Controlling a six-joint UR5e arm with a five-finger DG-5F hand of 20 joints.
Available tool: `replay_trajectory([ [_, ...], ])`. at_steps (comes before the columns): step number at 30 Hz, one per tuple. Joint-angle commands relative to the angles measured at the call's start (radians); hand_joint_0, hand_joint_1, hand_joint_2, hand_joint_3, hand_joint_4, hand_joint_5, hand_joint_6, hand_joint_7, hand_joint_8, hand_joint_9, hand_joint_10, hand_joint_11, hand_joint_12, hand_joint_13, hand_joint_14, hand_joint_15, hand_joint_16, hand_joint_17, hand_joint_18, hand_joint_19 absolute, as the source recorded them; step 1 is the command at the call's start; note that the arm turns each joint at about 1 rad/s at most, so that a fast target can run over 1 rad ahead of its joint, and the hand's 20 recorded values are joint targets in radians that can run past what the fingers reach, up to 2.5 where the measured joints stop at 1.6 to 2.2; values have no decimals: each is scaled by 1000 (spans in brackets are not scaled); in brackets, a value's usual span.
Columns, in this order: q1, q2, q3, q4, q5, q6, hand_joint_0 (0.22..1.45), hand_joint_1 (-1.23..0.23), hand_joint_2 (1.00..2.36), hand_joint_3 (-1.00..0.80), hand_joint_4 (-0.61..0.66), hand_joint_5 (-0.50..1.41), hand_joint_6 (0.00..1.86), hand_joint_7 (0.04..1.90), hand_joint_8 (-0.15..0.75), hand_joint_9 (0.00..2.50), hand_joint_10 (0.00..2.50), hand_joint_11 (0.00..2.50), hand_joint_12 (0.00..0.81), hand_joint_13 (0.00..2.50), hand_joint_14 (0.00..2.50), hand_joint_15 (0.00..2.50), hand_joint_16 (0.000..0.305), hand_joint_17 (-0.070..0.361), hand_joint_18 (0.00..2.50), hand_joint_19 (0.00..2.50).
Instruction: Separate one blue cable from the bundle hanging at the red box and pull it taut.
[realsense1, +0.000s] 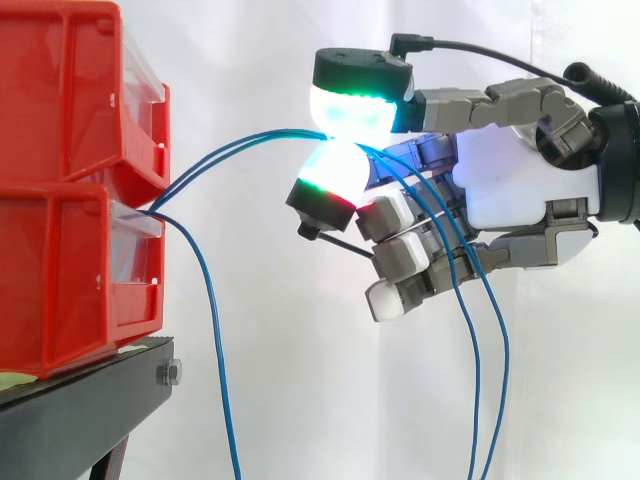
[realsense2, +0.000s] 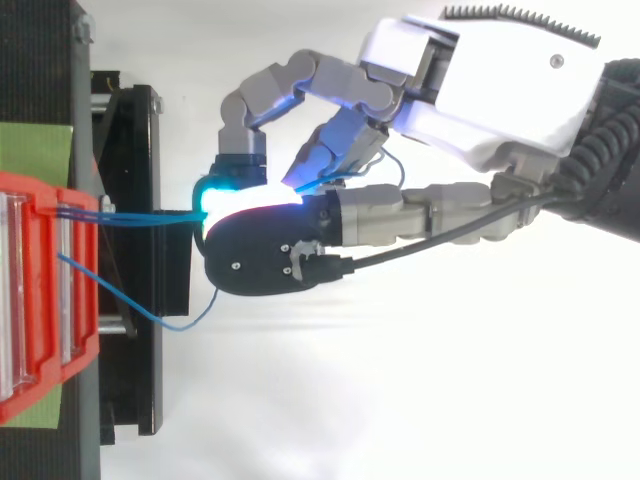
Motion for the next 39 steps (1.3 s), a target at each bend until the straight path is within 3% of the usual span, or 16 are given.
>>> replay_trajectory([
  [1,-2,-1,0,0,0,-2,658,-807,1021,-125,46,-167,957,1149,355,1114,20,1038,368,1088,27,870,49,109,841,639],
  [8,-4,-1,-20,3,5,-13,755,-858,1000,-500,82,-181,949,1167,330,1047,20,1008,355,1027,27,853,47,106,801,576],
  [11,-4,-1,-31,19,5,-17,739,-869,1000,-500,114,-179,949,1154,328,1053,20,1015,354,1029,27,830,47,105,804,578],
  [14,-4,-1,-40,32,8,-22,631,-874,1000,-500,150,-164,941,1107,335,1082,20,1025,353,1033,26,858,47,105,800,598],
  [16,-4,-1,-40,32,8,-24,504,-809,1000,-500,159,-155,938,1080,362,1133,19,1016,377,1072,26,853,51,114,838,611],
  [18,-4,-1,-40,32,8,-30,468,-689,1000,-500,156,-149,933,1063,383,1181,18,989,395,1104,26,846,54,122,875,627],
  [19,-4,-1,-40,32,8,-31,477,-575,1000,-500,150,-141,923,1081,391,1227,16,981,395,1133,23,851,54,122,902,637],
  [23,-4,-1,-40,32,9,-44,583,-412,1000,-500,119,-143,911,1101,356,1251,20,984,363,1140,26,874,48,107,867,684],
  [25,-4,-1,-40,32,9,-45,601,-446,1000,-500,108,-144,908,1119,357,1250,20,986,362,1139,25,874,47,106,863,685],
  [29,-7,-1,-40,32,9,-47,602,-578,1013,-329,132,-147,910,1178,365,1212,19,994,368,1133,26,876,48,108,862,685],
  [34,-13,-3,-41,38,22,-47,599,-681,1017,-198,139,-158,935,1109,377,1203,18,1063,379,1134,26,878,51,114,878,666],
  [39,-21,-3,-41,38,28,-45,633,-766,1020,-114,89,-163,940,1214,371,1179,20,1103,374,1129,26,874,51,114,878,658],
])
